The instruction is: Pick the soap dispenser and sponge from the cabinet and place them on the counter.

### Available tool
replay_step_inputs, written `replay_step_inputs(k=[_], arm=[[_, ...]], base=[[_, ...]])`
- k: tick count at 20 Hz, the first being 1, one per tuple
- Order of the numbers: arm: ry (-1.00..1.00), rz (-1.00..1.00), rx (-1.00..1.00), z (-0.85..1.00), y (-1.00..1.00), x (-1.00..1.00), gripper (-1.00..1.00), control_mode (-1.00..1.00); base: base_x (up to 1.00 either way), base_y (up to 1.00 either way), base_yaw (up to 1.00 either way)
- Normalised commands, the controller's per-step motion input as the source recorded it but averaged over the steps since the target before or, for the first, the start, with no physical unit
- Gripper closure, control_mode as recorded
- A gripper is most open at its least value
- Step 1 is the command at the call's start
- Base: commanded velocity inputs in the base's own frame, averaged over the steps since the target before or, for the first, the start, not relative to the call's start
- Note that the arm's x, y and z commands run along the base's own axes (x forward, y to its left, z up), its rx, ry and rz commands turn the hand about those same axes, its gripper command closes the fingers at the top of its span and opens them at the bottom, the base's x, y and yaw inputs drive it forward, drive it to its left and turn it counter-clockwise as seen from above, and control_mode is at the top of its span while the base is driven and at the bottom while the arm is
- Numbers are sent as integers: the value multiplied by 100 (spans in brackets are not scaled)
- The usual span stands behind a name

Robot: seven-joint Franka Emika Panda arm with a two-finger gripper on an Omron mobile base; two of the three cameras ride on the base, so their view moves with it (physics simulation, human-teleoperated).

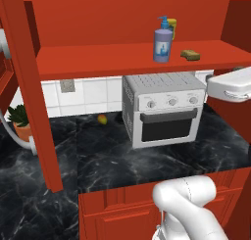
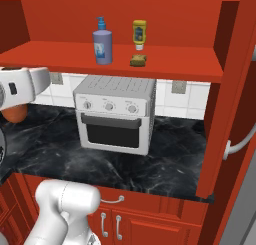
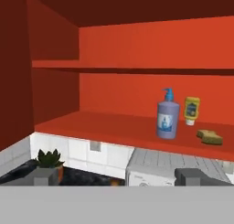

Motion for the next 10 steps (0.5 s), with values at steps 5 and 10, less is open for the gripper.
replay_step_inputs(k=[5,10], arm=[[-6,-16,0,3,-2,18,-100,-100],[-3,-16,0,3,-7,19,-100,-100]], base=[[0,0,0],[0,0,0]])
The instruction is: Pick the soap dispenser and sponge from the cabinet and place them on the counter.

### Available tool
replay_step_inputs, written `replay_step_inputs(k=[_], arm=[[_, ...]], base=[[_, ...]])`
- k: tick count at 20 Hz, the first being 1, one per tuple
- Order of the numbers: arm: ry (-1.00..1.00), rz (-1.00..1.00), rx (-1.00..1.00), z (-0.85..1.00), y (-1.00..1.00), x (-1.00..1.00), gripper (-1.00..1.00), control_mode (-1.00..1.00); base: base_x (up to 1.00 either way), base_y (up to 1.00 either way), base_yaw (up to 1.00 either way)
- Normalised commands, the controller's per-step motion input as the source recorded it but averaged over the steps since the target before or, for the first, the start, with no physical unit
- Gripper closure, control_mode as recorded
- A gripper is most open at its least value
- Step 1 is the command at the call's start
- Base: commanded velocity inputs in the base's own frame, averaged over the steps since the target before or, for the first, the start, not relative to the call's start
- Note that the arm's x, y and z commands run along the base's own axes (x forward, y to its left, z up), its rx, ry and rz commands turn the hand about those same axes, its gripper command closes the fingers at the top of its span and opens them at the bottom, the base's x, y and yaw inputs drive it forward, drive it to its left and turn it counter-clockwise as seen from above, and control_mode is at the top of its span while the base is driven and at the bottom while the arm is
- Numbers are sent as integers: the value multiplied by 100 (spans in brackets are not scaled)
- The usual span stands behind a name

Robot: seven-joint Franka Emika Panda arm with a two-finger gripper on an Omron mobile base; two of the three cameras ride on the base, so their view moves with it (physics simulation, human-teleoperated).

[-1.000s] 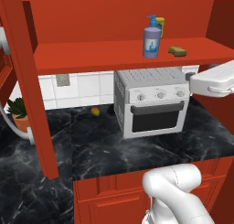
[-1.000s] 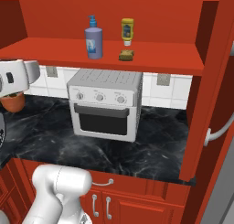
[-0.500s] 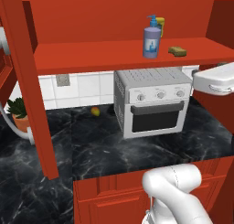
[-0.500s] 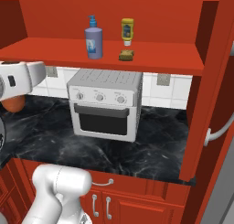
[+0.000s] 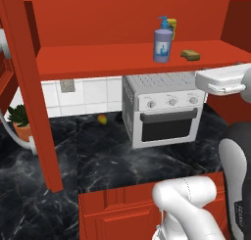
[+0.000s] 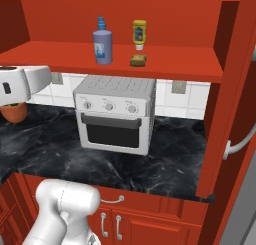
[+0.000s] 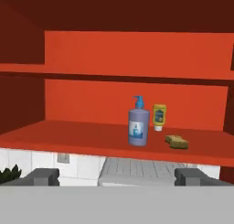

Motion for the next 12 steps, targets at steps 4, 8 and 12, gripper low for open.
replay_step_inputs(k=[4,8,12], arm=[[-4,-12,2,2,-12,2,-100,-100],[-4,-6,2,0,-15,0,-100,-100],[-4,0,3,0,-22,0,-100,-100]], base=[[0,0,0],[0,0,0],[0,0,0]])
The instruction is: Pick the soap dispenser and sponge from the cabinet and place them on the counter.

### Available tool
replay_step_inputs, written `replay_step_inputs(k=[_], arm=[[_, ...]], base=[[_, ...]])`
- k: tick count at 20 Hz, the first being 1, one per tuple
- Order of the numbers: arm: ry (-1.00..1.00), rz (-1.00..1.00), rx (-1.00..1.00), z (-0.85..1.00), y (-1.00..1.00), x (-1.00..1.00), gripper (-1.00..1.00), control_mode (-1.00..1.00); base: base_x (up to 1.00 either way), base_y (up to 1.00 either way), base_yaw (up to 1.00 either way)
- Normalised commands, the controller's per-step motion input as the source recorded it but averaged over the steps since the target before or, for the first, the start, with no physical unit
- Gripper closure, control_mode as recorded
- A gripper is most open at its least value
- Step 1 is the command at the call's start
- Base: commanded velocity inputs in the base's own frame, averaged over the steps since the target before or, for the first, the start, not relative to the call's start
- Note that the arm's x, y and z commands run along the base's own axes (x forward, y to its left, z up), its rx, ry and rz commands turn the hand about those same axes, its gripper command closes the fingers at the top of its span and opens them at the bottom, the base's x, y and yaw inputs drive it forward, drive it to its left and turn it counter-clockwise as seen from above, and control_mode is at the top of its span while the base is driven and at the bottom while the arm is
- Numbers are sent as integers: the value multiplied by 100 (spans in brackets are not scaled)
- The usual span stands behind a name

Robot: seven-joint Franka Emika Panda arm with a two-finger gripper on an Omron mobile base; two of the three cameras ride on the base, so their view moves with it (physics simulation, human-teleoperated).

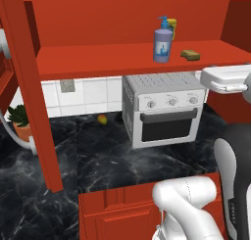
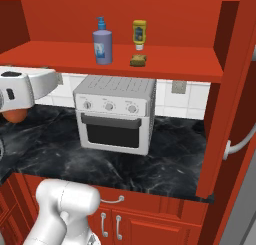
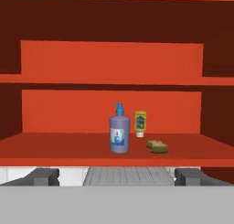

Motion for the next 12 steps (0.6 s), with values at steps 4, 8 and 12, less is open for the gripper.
replay_step_inputs(k=[4,8,12], arm=[[-5,5,3,0,-4,12,-100,-100],[-6,7,0,0,0,18,-100,-100],[-11,2,0,0,-1,12,-100,-100]], base=[[0,0,0],[0,0,0],[0,0,0]])
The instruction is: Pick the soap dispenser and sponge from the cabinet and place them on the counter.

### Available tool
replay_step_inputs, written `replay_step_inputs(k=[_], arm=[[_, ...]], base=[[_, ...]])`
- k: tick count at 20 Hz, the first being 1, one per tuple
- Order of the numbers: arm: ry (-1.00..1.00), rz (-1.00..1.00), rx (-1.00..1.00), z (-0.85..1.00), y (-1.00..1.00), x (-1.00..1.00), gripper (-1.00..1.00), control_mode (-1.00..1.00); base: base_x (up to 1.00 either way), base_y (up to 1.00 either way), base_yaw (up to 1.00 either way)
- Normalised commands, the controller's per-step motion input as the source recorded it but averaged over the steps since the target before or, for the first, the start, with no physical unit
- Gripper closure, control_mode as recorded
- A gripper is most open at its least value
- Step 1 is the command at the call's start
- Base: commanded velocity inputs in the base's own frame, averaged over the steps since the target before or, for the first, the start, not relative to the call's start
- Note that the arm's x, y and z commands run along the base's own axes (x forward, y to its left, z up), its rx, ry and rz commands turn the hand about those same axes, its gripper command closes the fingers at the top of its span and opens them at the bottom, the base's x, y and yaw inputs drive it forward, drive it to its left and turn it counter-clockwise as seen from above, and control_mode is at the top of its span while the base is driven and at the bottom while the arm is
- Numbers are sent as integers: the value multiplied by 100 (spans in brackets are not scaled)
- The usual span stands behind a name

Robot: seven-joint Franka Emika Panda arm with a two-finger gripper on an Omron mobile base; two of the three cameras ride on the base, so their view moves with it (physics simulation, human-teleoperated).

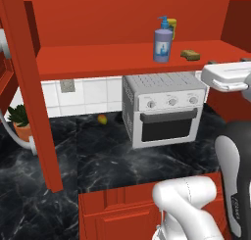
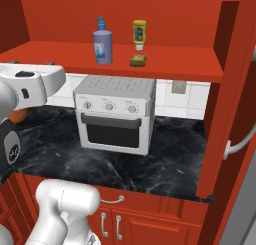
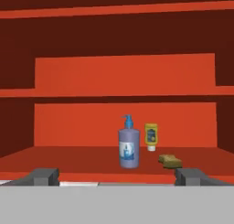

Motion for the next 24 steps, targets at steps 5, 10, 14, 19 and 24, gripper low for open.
replay_step_inputs(k=[5,10,14,19,24], arm=[[-15,0,-1,0,-4,2,-100,-100],[-10,0,0,0,-1,14,-100,-100],[-1,0,1,2,0,22,-100,-100],[4,0,5,3,0,30,-100,-100],[3,0,3,1,0,30,-100,-100]], base=[[0,0,0],[0,0,0],[0,0,0],[0,0,0],[0,0,0]])
